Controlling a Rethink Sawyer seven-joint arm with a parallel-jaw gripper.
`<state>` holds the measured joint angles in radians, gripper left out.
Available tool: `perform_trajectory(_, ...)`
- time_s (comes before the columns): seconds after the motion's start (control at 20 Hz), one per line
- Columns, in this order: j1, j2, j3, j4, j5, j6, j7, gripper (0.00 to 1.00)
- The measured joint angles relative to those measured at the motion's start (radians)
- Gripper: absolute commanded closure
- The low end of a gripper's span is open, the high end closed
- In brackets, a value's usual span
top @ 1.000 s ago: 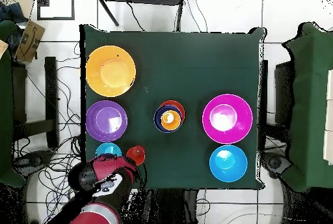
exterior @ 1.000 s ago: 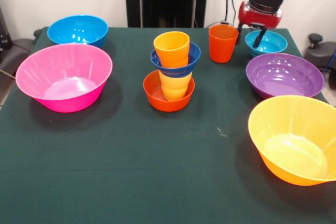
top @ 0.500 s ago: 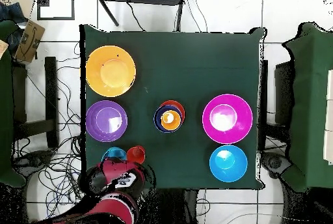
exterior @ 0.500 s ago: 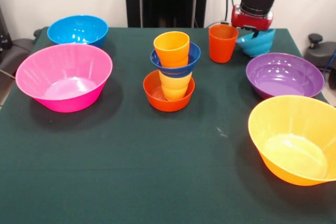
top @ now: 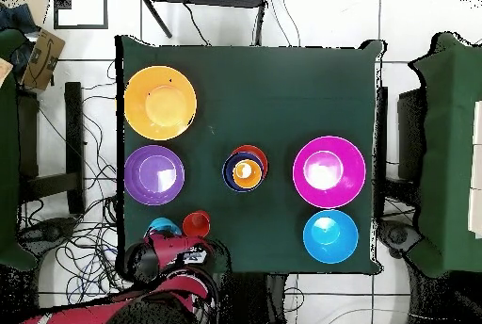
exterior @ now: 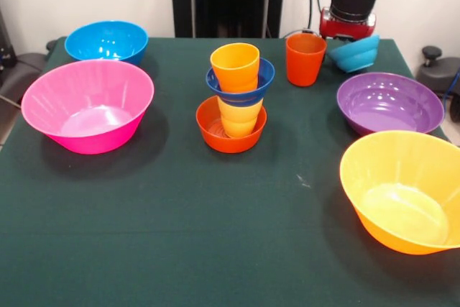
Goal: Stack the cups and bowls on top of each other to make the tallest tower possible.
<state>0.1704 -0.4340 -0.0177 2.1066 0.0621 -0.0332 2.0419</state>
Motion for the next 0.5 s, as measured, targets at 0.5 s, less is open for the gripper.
perform_trajectory(0.5,-0.014,-0.002,0.052,0.030,-0.002,0.000,0.000,0.00)
